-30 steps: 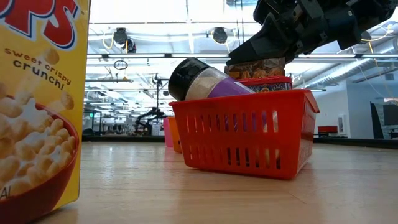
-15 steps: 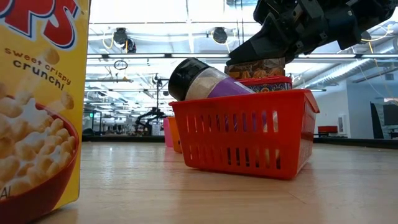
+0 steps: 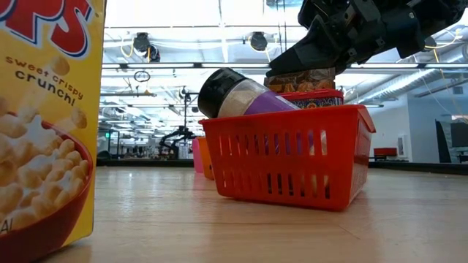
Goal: Pick & Place Kitchen Items
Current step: Put the blue cereal box into the red bin
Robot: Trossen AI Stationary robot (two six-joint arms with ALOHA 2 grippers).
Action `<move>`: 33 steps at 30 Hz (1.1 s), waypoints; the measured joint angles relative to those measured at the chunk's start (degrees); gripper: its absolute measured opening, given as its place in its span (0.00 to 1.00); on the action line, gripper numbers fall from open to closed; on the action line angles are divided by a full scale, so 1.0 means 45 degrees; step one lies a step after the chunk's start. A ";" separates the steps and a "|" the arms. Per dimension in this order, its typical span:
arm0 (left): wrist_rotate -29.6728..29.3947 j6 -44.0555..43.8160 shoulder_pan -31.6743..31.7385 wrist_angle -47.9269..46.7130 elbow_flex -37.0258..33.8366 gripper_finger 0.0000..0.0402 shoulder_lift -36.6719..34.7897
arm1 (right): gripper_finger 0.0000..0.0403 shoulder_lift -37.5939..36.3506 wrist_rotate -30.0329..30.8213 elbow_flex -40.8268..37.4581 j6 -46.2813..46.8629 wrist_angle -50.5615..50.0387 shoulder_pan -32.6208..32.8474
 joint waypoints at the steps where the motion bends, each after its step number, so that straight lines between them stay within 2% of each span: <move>1: -0.0079 -0.0004 0.0000 0.0058 0.0000 0.42 0.0000 | 0.29 0.0000 0.0000 0.0000 0.0000 -0.0001 0.0000; 12: -0.0276 0.0002 -0.0011 0.0218 -0.0035 0.42 -0.0004 | 0.29 0.0000 0.0000 0.0000 0.0000 -0.0004 0.0000; 16: -0.0285 -0.0039 0.0037 0.0373 -0.0554 0.42 -0.0015 | 0.29 0.0000 0.0000 0.0000 0.0000 -0.0004 0.0000; 19: 0.0126 -0.0110 0.0115 0.1338 -0.1222 0.42 -0.0056 | 0.29 0.0000 0.0000 0.0000 0.0000 -0.0008 0.0000; 24: 0.0411 0.0864 0.0405 0.3030 -0.2004 0.42 -0.0092 | 0.29 0.0000 0.0000 0.0000 0.0012 -0.0008 0.0000; 27: 0.0868 0.1049 0.0646 0.3273 -0.2071 0.34 -0.0087 | 0.29 0.0000 -0.0002 0.0000 0.0168 -0.0020 0.0000; 31: 0.0977 0.1569 0.0753 0.3268 -0.2074 0.11 -0.0090 | 0.29 0.0000 -0.0005 0.0000 0.0243 -0.0045 0.0000; 33: 0.0940 0.1721 0.0737 0.3206 -0.2078 0.04 -0.0175 | 0.29 0.0000 -0.0002 0.0000 0.0240 -0.0087 0.0000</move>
